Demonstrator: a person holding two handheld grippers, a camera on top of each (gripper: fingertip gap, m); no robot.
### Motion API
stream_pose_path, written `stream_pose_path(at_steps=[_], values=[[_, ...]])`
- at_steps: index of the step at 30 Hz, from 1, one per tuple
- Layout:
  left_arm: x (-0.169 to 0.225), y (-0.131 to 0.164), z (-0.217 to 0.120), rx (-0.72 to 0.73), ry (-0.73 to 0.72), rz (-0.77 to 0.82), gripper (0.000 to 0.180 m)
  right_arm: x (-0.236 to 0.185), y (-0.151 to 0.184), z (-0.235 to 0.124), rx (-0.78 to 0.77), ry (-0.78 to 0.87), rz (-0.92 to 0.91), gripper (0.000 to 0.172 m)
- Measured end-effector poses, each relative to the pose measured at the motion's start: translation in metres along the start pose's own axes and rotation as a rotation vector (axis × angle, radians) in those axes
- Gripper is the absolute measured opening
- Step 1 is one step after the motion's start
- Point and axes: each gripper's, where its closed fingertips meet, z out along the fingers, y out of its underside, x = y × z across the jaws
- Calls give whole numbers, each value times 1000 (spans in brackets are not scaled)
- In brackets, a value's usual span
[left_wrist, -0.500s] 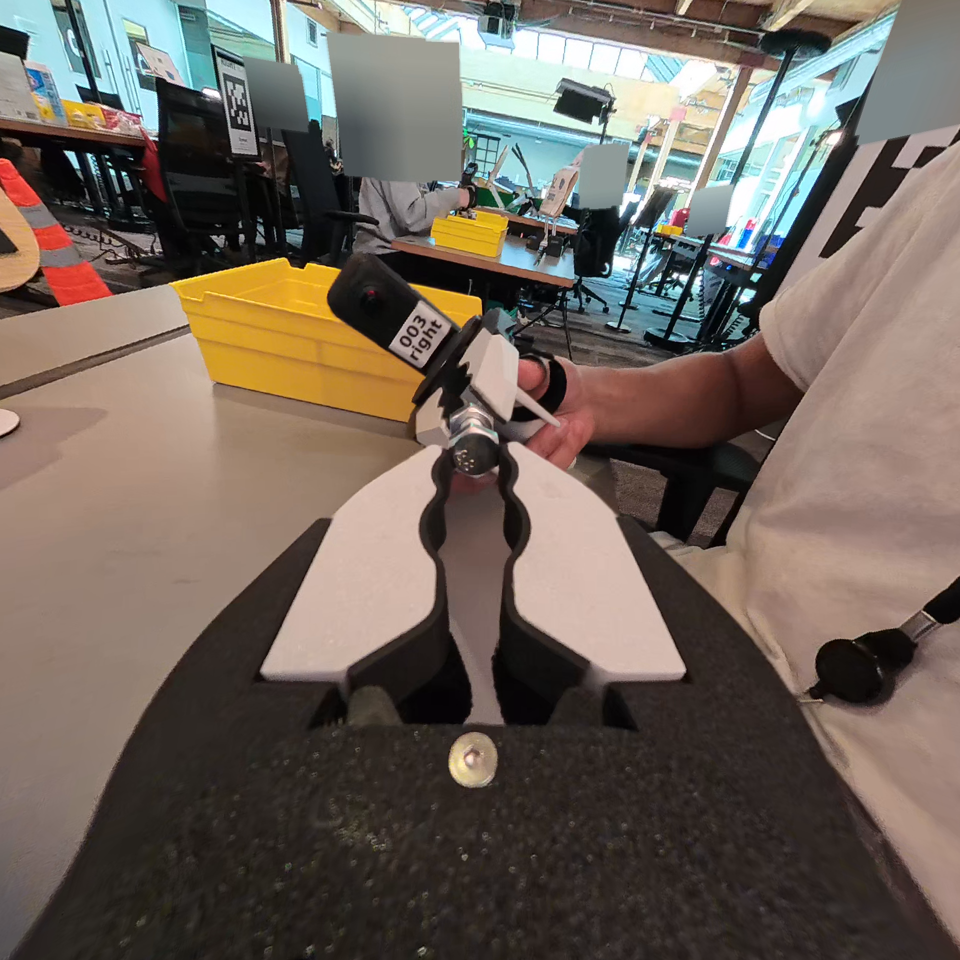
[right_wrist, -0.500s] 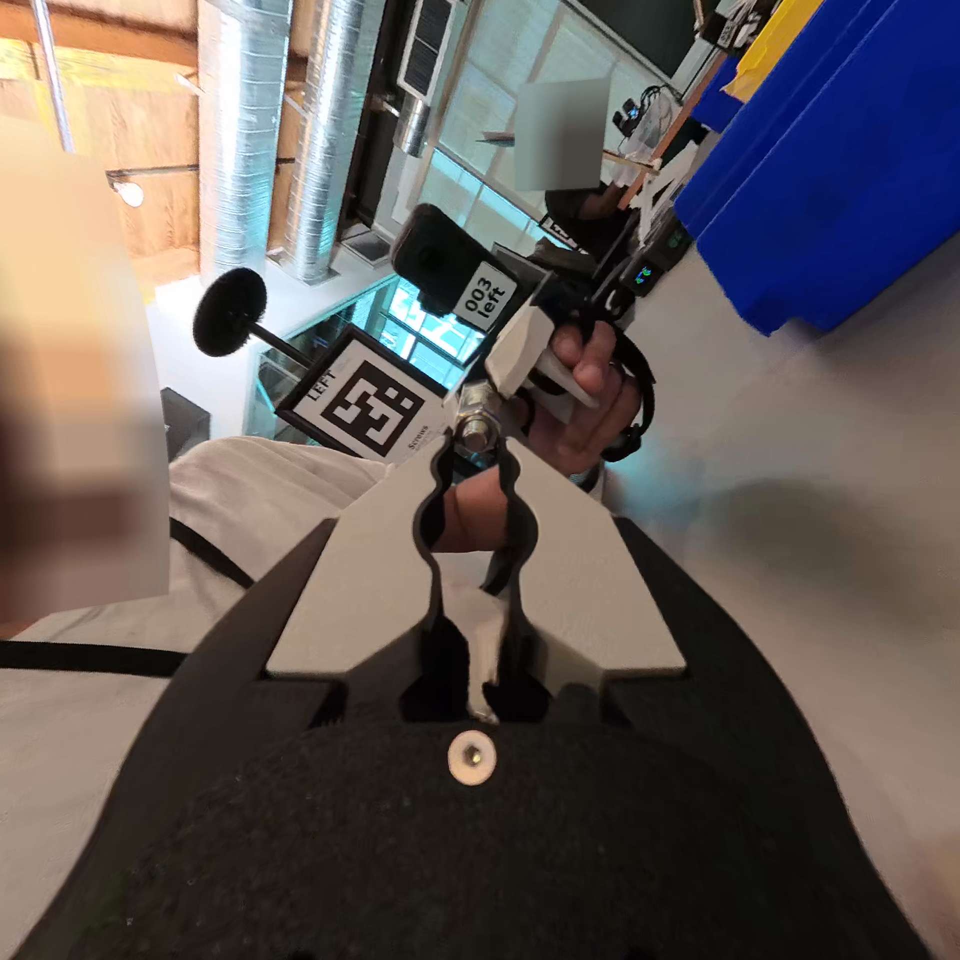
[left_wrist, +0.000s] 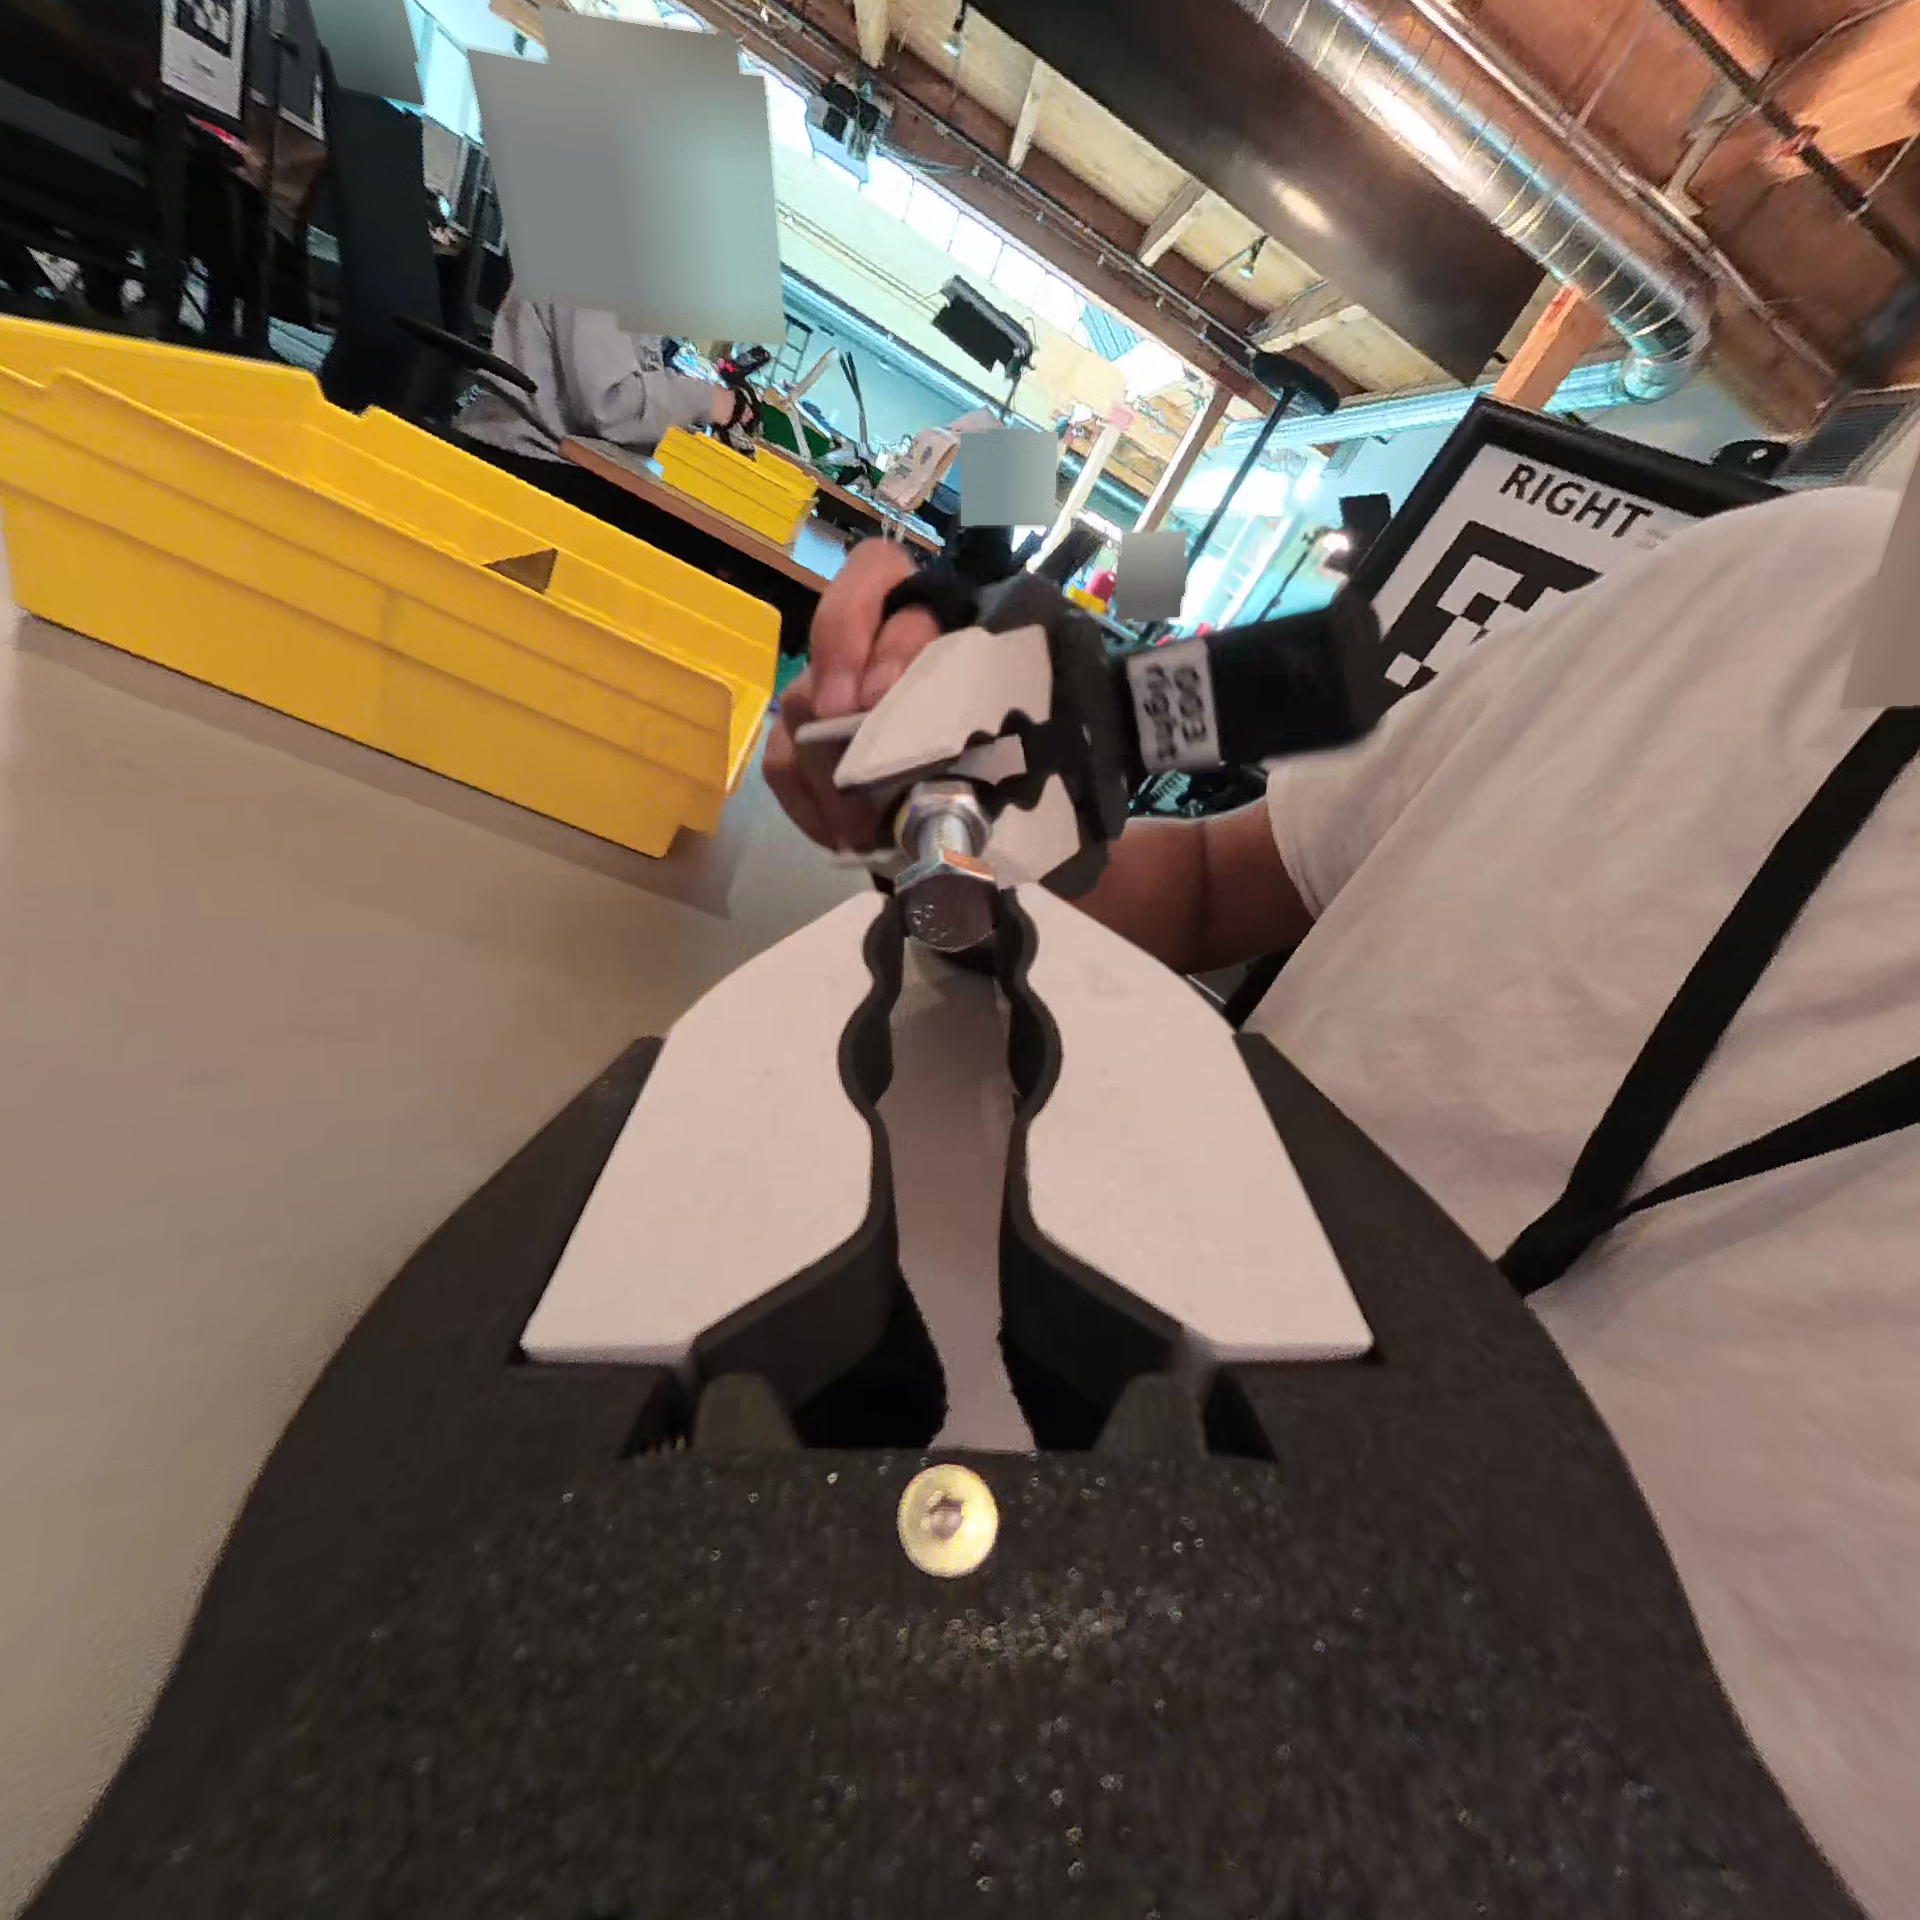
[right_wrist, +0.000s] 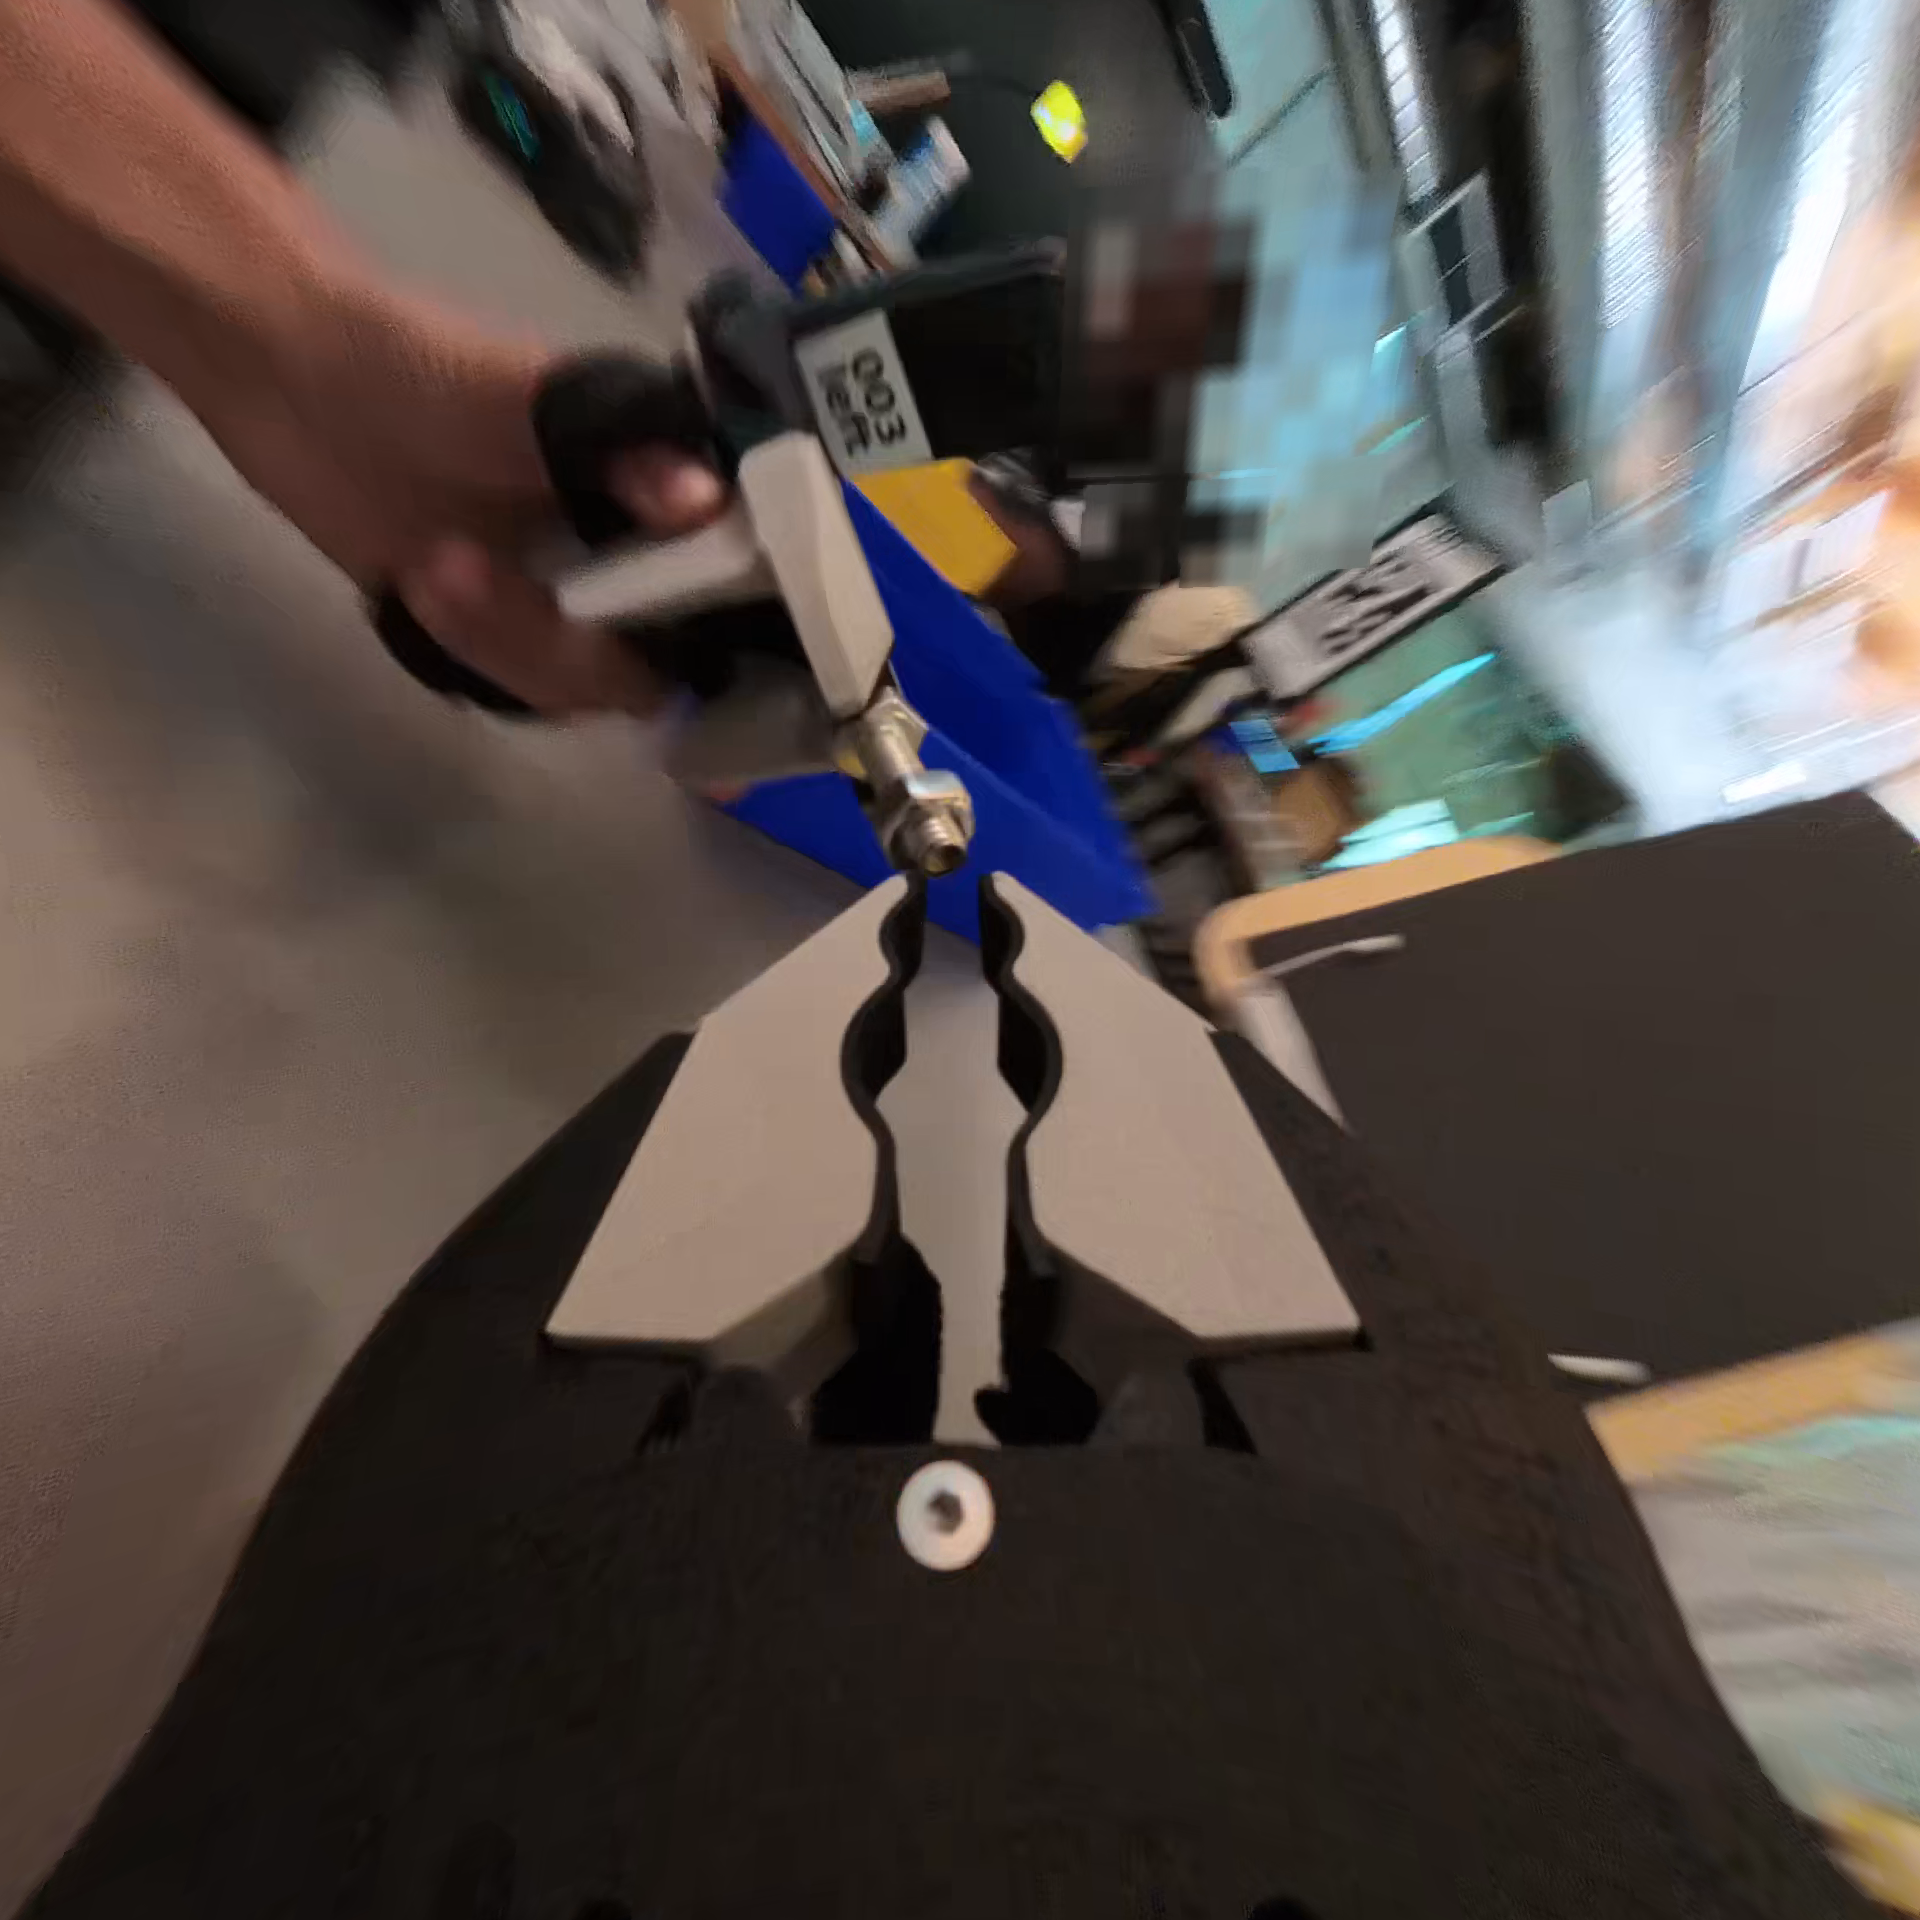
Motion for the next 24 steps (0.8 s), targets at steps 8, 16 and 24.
stream_pose_path(at_steps=[8,16,24], values=[[0,-6,-5,26,-21,21,17,0,24,1,-82,21,-4,23],[-16,3,-20,-66,-114,123,17,-31,3,9,97,-696,1368,38],[-20,7,-23,-143,-184,260,17,-28,-1,14,215,-968,2063,33]])
